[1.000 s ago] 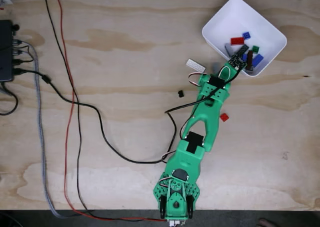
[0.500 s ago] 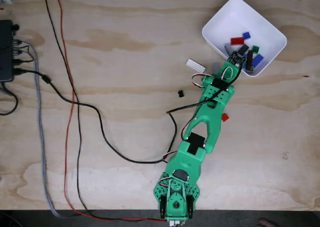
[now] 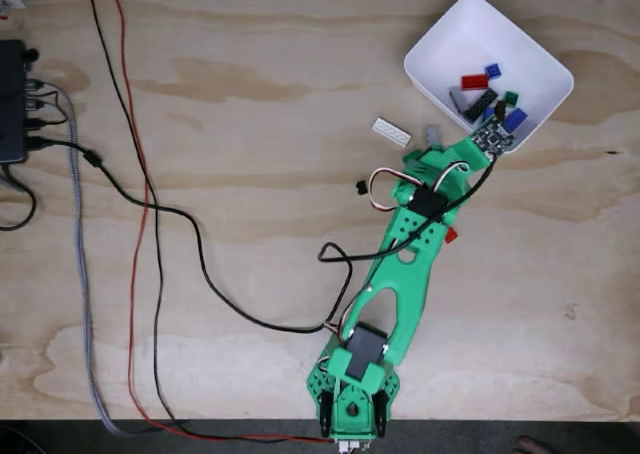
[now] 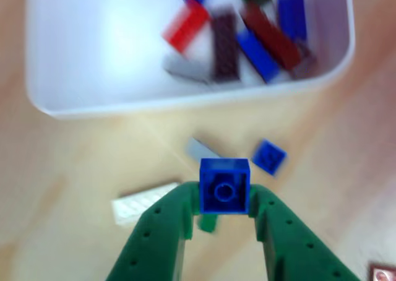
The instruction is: Put all lego bricks in the bin.
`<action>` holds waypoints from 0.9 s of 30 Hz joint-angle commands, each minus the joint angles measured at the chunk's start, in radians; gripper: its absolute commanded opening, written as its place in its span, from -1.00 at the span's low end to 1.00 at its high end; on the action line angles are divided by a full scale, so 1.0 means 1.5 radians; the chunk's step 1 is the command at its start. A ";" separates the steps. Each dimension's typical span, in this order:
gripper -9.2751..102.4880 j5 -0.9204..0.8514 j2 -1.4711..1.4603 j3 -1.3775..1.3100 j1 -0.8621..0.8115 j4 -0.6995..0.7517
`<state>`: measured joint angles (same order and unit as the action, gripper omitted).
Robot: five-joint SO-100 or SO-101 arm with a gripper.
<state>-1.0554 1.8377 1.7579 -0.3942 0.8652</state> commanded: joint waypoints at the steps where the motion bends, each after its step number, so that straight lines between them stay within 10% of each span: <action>1: -0.84 0.015 -0.005 -0.285 -0.003 0.021; 8: -0.84 -0.067 -0.359 -0.689 -0.020 0.080; 16: -0.43 -0.065 -0.447 -0.621 -0.051 0.009; 22: -0.28 -0.032 -0.237 -0.442 -0.047 -0.034; 27: -0.44 -0.056 0.134 -0.111 0.026 0.243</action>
<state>-1.1060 1.3622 1.3346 -0.4372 0.9250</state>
